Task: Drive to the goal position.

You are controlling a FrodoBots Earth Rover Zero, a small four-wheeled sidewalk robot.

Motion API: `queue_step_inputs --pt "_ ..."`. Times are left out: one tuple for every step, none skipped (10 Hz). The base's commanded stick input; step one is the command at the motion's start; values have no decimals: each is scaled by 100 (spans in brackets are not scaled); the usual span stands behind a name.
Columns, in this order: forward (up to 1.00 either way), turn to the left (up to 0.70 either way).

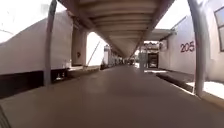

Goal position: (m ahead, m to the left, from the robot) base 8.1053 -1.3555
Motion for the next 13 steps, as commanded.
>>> queue_step_inputs --pt "70 0" --pt "70 0" --pt "70 0" --pt "70 0" --pt "70 0" --pt "70 0" --pt "70 0" --pt "70 0" --pt "70 0" --pt "70 0" --pt "70 0" --pt "70 0" --pt "70 0"
